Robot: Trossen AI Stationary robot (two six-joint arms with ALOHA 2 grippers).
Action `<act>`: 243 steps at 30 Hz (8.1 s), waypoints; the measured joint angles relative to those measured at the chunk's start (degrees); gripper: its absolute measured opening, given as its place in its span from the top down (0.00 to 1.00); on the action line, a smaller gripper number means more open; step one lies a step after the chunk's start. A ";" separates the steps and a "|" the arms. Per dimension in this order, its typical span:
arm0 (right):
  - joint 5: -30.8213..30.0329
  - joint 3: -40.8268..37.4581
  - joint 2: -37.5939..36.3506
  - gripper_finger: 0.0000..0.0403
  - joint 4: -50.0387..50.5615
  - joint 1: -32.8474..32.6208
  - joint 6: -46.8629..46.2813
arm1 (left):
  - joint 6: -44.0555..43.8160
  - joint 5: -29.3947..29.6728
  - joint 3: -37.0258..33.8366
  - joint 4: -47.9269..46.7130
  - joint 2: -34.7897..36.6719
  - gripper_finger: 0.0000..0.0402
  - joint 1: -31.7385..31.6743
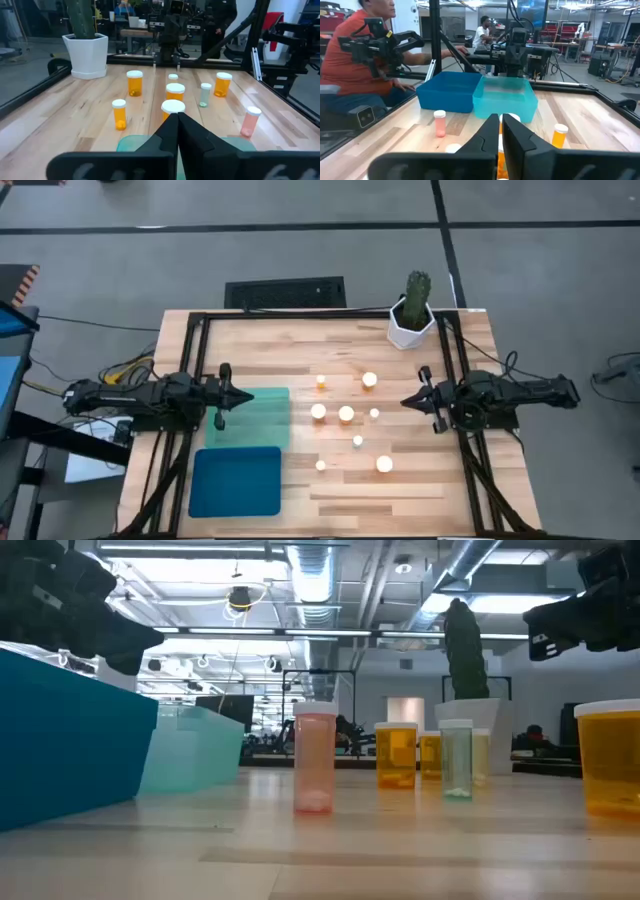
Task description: Pick and place medicine bottles into bin by pill shape (circle, oval)
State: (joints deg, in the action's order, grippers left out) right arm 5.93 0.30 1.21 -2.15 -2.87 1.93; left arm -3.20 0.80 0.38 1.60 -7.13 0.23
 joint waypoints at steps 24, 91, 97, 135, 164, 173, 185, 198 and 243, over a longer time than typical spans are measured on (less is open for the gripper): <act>0.01 -0.01 0.01 0.91 0.00 0.01 0.00 | 0.00 0.00 0.00 0.01 0.02 1.00 0.00; -16.46 11.68 0.00 0.66 -5.13 2.75 -22.80 | -20.11 8.68 9.17 14.75 -0.06 0.66 -0.05; -18.24 19.80 1.43 0.51 -4.12 2.67 -24.37 | -26.56 11.98 18.76 12.79 -4.06 0.49 -0.06; -17.88 44.63 19.69 0.48 27.47 2.60 -24.44 | 4.02 -3.61 63.43 -8.50 -87.00 0.45 -0.06; -16.26 44.63 19.69 0.49 29.58 2.58 -24.13 | 10.30 -2.12 63.14 -18.01 -91.45 0.20 1.33; -16.26 44.63 19.69 0.49 29.71 2.58 -23.98 | 11.75 -1.75 63.13 -18.31 -93.42 0.21 1.27; -16.24 44.63 19.68 0.50 30.67 2.58 -24.38 | 12.40 -1.01 63.11 -18.56 -94.36 0.23 1.45; -16.25 44.63 19.68 0.51 31.16 2.58 -24.41 | 12.48 -0.37 63.12 -19.20 -94.73 0.43 1.42; -16.28 44.63 19.69 0.54 33.53 2.54 -24.09 | -40.24 12.17 73.37 -53.60 -67.54 0.49 29.46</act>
State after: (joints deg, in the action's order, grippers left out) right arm -10.35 44.93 20.91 31.38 -0.34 -22.15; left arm -43.44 12.97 73.76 -52.00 -74.67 29.69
